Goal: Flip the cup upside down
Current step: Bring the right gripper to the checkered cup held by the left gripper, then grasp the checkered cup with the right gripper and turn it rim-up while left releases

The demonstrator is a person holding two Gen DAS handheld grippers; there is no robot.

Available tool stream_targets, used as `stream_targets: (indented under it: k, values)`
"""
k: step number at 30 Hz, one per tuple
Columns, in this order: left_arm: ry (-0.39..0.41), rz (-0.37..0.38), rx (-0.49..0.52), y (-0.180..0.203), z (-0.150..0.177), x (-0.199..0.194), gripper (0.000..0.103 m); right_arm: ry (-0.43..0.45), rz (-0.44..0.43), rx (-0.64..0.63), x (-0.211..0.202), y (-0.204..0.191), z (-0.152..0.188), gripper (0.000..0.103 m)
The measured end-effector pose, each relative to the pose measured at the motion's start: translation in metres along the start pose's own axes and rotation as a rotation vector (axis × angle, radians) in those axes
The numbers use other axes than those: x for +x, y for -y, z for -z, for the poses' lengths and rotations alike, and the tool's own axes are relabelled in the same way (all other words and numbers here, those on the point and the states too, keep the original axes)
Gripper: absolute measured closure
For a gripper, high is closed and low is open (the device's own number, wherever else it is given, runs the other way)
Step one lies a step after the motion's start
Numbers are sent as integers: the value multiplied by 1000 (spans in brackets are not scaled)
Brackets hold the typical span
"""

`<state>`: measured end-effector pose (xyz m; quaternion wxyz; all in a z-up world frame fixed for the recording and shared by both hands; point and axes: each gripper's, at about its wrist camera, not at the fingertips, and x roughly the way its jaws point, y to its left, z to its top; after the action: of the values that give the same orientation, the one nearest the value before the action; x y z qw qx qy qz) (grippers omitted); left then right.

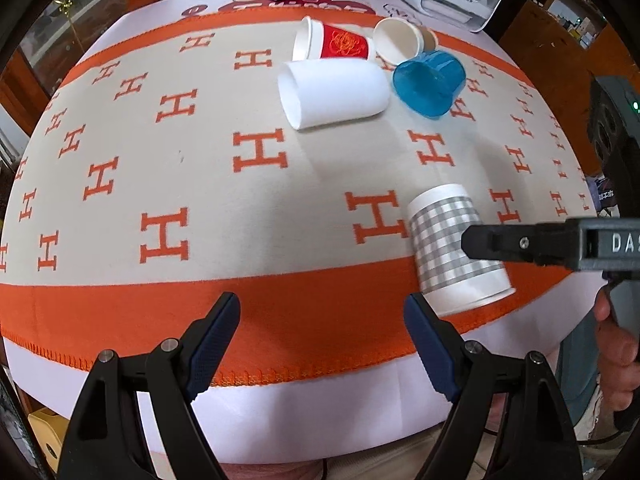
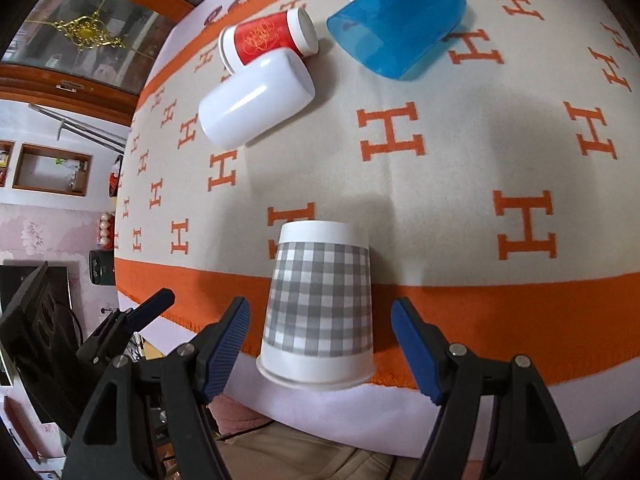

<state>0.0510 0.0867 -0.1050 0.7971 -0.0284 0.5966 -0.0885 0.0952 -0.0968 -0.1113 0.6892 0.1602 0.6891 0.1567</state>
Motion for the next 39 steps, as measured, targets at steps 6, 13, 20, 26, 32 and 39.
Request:
stream_targets:
  k: [6, 13, 20, 26, 32, 39]
  values:
    - [-26, 20, -26, -7, 3, 13, 20, -24, 16, -2, 5, 0, -4, 30]
    - [-10, -3, -50, -14, 3, 17, 20, -44, 14, -4, 8, 1, -6, 30]
    - [-9, 1, -52, -16, 4, 18, 20, -64, 11, -10, 11, 1, -7, 30]
    - [-10, 15, -61, -19, 6, 17, 20, -77, 10, -8, 16, 1, -10, 30]
    - [-12, 17, -66, -19, 5, 20, 20, -82, 13, -17, 18, 2, -9, 37]
    - [-25, 17, -75, -20, 6, 25, 20, -62, -4, -31, 11, 1, -7, 42]
